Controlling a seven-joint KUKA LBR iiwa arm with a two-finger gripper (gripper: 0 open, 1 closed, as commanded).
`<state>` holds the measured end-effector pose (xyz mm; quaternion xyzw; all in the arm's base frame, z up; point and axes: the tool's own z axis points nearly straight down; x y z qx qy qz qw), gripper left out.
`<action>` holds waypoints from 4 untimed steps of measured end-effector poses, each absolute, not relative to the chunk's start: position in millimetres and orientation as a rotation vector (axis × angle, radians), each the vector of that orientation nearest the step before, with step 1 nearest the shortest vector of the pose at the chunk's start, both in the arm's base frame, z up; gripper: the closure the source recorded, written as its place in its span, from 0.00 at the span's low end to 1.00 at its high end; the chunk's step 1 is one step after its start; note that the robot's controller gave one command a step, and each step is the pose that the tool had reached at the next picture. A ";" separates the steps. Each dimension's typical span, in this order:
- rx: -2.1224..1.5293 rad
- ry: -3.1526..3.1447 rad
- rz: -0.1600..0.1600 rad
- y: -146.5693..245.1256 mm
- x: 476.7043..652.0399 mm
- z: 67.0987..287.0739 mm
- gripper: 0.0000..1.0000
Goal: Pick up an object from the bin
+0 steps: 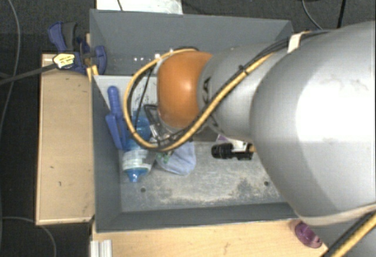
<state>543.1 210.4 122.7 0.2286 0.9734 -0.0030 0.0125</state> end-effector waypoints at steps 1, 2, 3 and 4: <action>0.601 3.067 -0.044 219.4 528.5 88.8 1.00; 0.544 3.077 -0.033 231.8 501.0 97.0 1.00; 0.485 3.091 -0.041 233.6 493.1 160.9 1.00; 0.441 3.089 -0.032 234.4 497.4 201.6 1.00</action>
Offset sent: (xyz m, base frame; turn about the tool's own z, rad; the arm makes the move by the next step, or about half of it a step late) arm -0.0567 0.0362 -0.0083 -0.0882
